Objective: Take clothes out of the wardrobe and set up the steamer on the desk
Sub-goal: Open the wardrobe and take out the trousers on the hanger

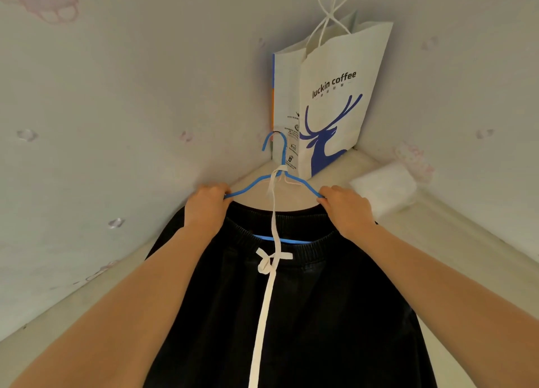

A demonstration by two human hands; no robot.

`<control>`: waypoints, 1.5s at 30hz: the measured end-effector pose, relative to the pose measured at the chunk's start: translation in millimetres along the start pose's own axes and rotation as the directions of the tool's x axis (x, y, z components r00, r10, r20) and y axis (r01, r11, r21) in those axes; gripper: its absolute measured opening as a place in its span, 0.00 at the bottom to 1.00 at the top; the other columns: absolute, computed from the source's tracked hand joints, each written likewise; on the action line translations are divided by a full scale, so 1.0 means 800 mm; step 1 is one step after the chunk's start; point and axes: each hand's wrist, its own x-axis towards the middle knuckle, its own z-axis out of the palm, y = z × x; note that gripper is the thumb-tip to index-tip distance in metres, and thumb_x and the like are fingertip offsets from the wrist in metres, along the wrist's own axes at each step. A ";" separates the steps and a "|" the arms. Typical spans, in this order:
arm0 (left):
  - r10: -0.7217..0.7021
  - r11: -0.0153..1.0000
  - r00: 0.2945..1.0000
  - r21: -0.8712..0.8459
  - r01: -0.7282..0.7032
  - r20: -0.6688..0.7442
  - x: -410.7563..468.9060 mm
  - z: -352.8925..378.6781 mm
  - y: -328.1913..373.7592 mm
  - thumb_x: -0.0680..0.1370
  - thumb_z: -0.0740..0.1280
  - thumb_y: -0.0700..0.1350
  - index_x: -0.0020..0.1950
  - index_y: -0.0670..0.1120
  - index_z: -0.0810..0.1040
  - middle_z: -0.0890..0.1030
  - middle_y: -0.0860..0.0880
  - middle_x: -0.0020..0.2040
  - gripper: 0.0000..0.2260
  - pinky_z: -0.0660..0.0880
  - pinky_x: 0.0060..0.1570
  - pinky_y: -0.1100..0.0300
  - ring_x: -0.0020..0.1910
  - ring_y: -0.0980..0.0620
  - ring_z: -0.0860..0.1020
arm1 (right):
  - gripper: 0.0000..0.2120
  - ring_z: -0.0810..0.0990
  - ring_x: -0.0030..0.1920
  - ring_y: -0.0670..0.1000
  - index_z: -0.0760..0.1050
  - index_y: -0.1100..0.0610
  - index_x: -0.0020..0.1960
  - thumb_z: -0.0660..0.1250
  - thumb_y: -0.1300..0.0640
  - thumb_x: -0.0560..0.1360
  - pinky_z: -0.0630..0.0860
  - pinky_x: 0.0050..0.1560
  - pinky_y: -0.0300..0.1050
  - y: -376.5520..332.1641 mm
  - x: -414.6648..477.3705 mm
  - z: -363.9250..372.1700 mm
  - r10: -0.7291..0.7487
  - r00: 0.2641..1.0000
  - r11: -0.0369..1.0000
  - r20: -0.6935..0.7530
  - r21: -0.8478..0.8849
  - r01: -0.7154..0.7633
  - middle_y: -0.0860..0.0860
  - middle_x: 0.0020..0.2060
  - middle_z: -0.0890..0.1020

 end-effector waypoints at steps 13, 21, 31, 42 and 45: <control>0.061 0.949 0.997 0.308 -0.070 0.039 0.008 0.054 -0.011 0.76 0.67 0.38 0.50 0.44 0.78 0.80 0.45 0.46 0.04 0.69 0.46 0.54 0.50 0.45 0.75 | 0.14 0.77 0.46 0.54 0.74 0.56 0.55 0.63 0.46 0.78 0.78 0.46 0.51 0.004 0.020 0.026 0.012 0.994 1.000 0.105 0.026 -0.015 0.53 0.49 0.79; 0.025 0.981 0.997 0.190 -0.037 0.068 -0.004 0.044 -0.011 0.80 0.62 0.47 0.58 0.42 0.77 0.79 0.44 0.53 0.12 0.71 0.53 0.51 0.54 0.44 0.74 | 0.16 0.78 0.45 0.53 0.74 0.59 0.56 0.57 0.47 0.80 0.78 0.48 0.53 0.009 0.007 0.017 -0.012 0.983 0.991 0.186 0.136 -0.014 0.55 0.48 0.80; 0.060 0.995 0.988 0.072 -0.071 0.143 -0.090 0.016 0.014 0.81 0.60 0.48 0.71 0.44 0.69 0.72 0.46 0.69 0.19 0.69 0.66 0.50 0.70 0.47 0.67 | 0.26 0.66 0.69 0.57 0.58 0.62 0.73 0.57 0.51 0.80 0.66 0.69 0.52 -0.020 -0.082 -0.010 -0.071 0.986 0.995 0.152 0.079 0.060 0.58 0.69 0.69; 0.192 0.974 0.963 0.080 -0.210 0.188 -0.242 0.011 0.042 0.80 0.61 0.50 0.74 0.46 0.66 0.68 0.47 0.73 0.22 0.63 0.71 0.51 0.73 0.47 0.64 | 0.28 0.53 0.76 0.55 0.51 0.58 0.77 0.55 0.50 0.81 0.54 0.75 0.52 -0.059 -0.237 -0.010 0.003 0.975 0.996 0.224 0.089 -0.024 0.55 0.76 0.58; 0.250 0.961 0.946 0.063 -0.268 0.208 -0.317 0.002 0.038 0.80 0.62 0.50 0.73 0.46 0.68 0.71 0.47 0.71 0.22 0.65 0.70 0.51 0.72 0.46 0.67 | 0.28 0.53 0.76 0.55 0.49 0.59 0.77 0.54 0.50 0.82 0.54 0.75 0.52 -0.088 -0.323 -0.011 0.022 0.967 0.995 0.254 0.091 -0.047 0.55 0.76 0.59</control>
